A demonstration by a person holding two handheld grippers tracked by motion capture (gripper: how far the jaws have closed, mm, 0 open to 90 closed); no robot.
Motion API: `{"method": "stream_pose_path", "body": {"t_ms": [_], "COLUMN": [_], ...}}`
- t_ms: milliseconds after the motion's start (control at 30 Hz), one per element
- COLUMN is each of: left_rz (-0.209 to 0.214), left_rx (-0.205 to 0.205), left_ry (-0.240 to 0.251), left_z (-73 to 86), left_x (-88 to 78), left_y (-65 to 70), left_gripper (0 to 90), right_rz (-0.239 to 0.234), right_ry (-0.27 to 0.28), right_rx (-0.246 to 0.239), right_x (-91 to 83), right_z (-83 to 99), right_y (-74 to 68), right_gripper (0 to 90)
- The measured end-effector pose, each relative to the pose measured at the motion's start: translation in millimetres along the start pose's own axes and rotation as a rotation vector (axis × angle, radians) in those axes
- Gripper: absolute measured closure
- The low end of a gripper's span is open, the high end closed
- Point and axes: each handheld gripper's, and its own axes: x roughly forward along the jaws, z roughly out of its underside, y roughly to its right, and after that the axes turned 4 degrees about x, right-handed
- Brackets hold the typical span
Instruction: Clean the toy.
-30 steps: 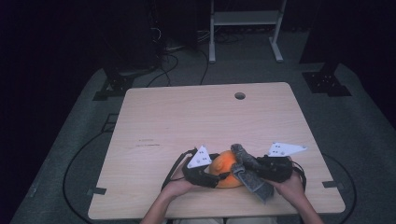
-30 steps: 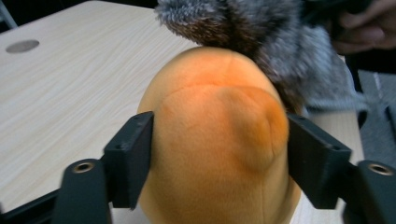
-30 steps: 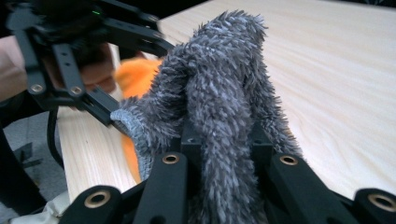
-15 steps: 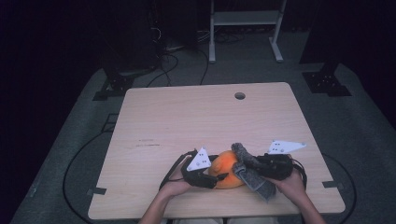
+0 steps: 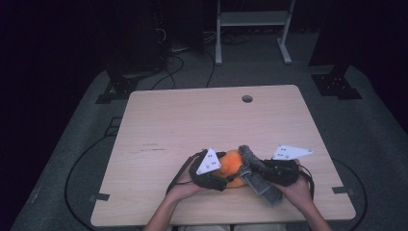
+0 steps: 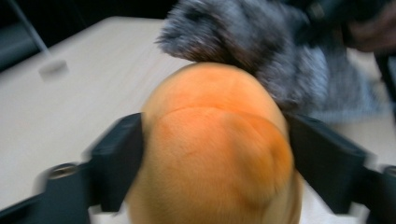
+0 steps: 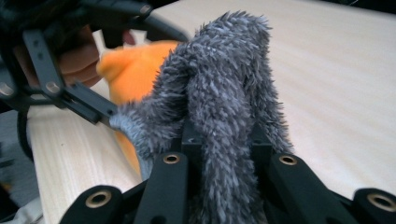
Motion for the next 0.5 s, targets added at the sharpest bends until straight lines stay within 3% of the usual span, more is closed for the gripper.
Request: {"method": "stream_pose_path", "body": {"t_ms": [33,167,233,333,400,500], "left_rz": [0.007,0.009,0.005,0.002,0.014,0.028], "left_rx": [-0.025,0.004,0.02,0.016,-0.002,-0.01], "left_ry": [0.01,0.0,-0.008,-0.015,-0.012,-0.012], "left_z": [0.1,2.2,7.6,9.7,12.3,13.5], "left_x": [-1.7,-6.9,-9.5,-10.9,-12.1,-12.7], "left_y": [-0.9,-0.7,-0.5,-1.5,-3.3,-4.6], "left_gripper": [16.4,26.3,34.6,35.9,36.5,37.3], "right_rz": [-0.014,-0.017,-0.035,-0.011,0.005,0.011], "right_ry": [0.002,-0.005,-0.008,-0.029,-0.056,-0.056], "right_rx": [0.005,-0.028,-0.004,0.01,0.062,0.072], "right_x": [2.4,3.8,1.3,0.2,-1.4,-3.8], "right_z": [0.9,-0.9,3.5,9.8,15.8,15.6], "right_y": [-1.0,-9.8,-3.3,4.2,15.4,17.6], "right_gripper": [74.8,74.7,74.7,74.7,74.7,74.7]}}
